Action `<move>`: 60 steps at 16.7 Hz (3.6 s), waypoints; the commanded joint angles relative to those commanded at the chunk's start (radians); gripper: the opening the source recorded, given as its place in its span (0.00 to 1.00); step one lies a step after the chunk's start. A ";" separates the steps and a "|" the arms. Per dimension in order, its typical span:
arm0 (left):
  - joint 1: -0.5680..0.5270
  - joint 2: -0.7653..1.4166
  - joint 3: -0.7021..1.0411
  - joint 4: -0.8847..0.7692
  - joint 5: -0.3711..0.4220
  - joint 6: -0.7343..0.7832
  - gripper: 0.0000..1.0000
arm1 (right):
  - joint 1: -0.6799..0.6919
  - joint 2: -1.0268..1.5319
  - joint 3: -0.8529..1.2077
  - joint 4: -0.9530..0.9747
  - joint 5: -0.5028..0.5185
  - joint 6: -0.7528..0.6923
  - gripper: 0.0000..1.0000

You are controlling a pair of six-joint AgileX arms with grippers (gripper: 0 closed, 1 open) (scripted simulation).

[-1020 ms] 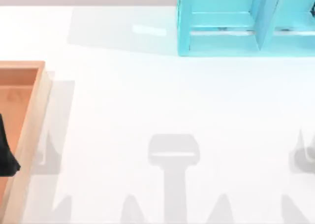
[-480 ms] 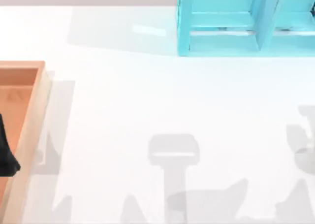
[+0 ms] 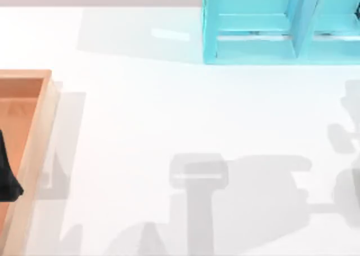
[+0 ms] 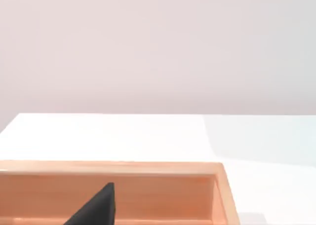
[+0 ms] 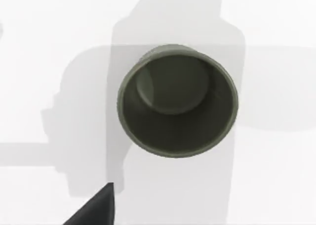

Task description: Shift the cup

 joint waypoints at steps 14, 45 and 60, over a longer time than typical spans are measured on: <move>0.000 0.000 0.000 0.000 0.000 0.000 1.00 | -0.006 0.165 0.031 0.020 0.003 -0.005 1.00; 0.000 0.000 0.000 0.000 0.000 0.000 1.00 | -0.005 0.247 -0.163 0.298 0.003 -0.003 0.00; 0.000 0.000 0.000 0.000 0.000 0.000 1.00 | -0.578 0.504 0.431 -0.021 0.034 -0.572 0.00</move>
